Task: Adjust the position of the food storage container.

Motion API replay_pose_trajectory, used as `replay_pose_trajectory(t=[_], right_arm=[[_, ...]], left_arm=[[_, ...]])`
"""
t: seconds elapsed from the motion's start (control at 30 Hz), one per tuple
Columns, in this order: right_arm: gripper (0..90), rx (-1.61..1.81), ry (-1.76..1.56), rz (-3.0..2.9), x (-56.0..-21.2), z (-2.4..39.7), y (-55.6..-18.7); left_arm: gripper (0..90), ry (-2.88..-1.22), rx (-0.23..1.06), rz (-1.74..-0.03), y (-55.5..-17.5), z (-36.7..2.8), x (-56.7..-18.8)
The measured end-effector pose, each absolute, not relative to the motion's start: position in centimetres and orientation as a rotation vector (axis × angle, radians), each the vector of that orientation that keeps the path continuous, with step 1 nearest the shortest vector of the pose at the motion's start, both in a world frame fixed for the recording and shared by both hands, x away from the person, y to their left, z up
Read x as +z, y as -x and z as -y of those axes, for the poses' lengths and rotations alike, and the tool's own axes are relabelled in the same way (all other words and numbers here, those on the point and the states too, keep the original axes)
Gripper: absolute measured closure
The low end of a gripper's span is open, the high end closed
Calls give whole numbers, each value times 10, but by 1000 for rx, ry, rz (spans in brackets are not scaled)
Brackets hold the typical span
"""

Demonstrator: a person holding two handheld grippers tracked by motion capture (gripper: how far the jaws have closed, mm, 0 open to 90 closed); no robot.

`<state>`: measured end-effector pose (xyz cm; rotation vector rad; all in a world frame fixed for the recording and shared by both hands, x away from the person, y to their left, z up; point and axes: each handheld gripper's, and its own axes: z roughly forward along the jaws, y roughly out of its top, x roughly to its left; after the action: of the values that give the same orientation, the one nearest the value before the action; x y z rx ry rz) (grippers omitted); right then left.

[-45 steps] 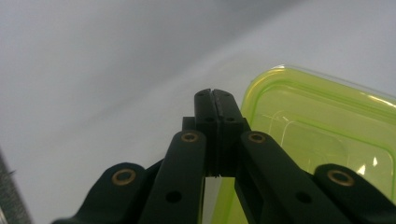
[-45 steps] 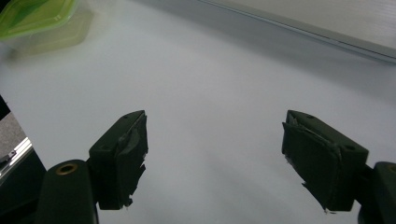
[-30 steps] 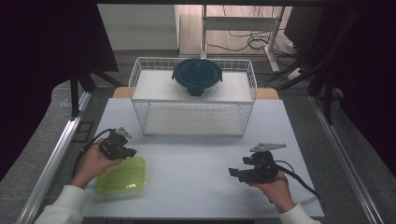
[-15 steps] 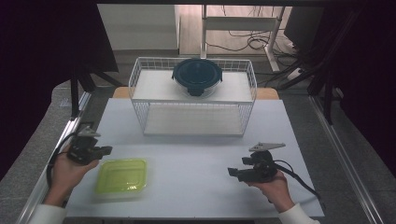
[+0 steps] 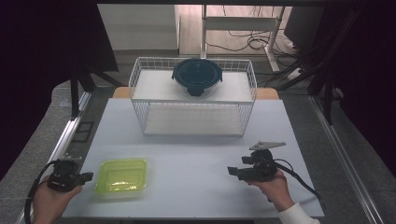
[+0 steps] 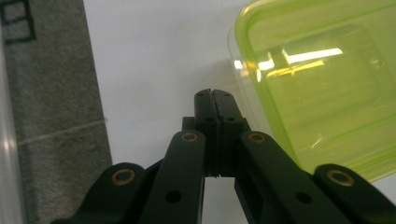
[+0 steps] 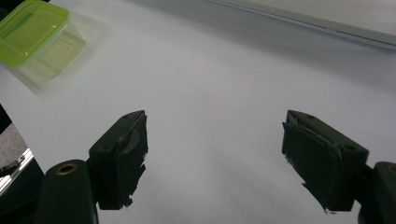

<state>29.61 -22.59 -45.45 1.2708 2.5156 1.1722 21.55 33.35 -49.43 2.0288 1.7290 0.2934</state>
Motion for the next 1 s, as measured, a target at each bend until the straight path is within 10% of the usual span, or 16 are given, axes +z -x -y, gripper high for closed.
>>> replay_pose_trajectory(t=[1.0], right_arm=[[221, 1156, -1264, -2513, -453, 228, -293]], left_arm=[[900, -2104, 145, -1630, -223, -288, -507]])
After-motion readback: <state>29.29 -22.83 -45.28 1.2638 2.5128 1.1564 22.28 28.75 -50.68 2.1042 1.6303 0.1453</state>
